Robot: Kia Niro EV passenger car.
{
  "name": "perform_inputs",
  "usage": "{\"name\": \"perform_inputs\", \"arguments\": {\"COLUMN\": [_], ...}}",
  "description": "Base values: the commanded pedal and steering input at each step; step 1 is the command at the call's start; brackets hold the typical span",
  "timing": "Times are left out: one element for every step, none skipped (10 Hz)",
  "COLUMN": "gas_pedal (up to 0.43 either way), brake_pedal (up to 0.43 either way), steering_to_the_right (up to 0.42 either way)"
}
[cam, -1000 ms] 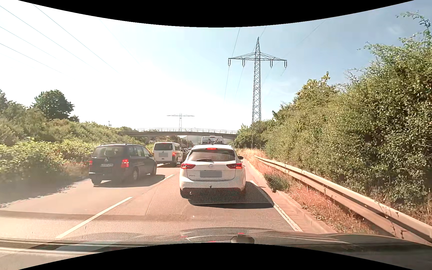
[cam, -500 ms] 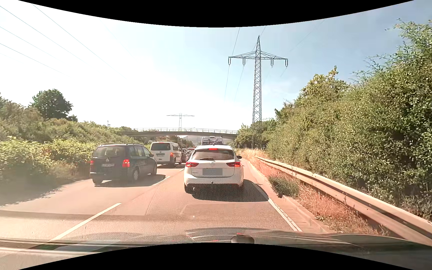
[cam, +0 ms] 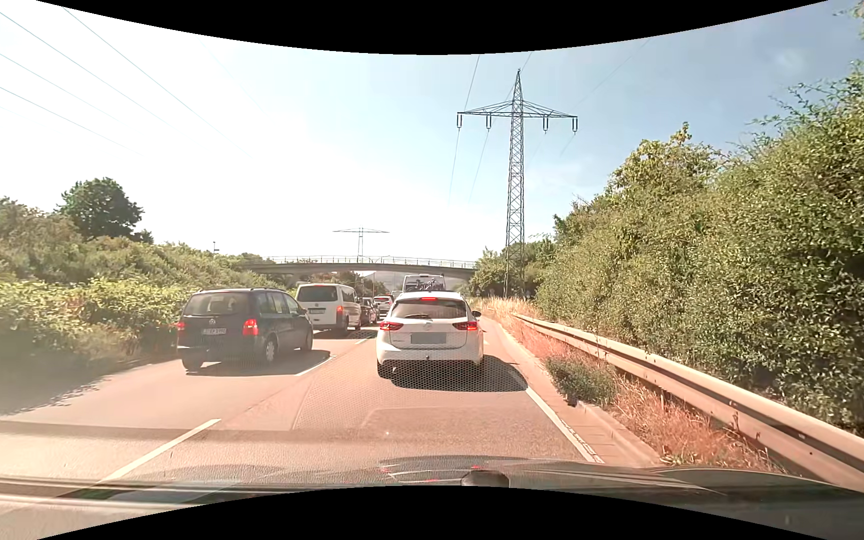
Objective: Follow the waypoints while adhering to traffic rules and regulations
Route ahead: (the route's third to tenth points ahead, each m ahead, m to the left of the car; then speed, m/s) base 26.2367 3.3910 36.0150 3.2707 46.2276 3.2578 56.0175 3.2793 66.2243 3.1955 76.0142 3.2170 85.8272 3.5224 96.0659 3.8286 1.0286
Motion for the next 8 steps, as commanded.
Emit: {"name": "perform_inputs", "arguments": {"gas_pedal": [0.000, 0.000, 0.000, 0.000, 0.000, 0.000, 0.039, 0.047], "brake_pedal": [0.000, 0.000, 0.000, 0.000, 0.000, 0.000, 0.000, 0.000], "steering_to_the_right": [0.000, -0.001, -0.002, -0.002, -0.002, -0.002, -0.002, -0.002]}}
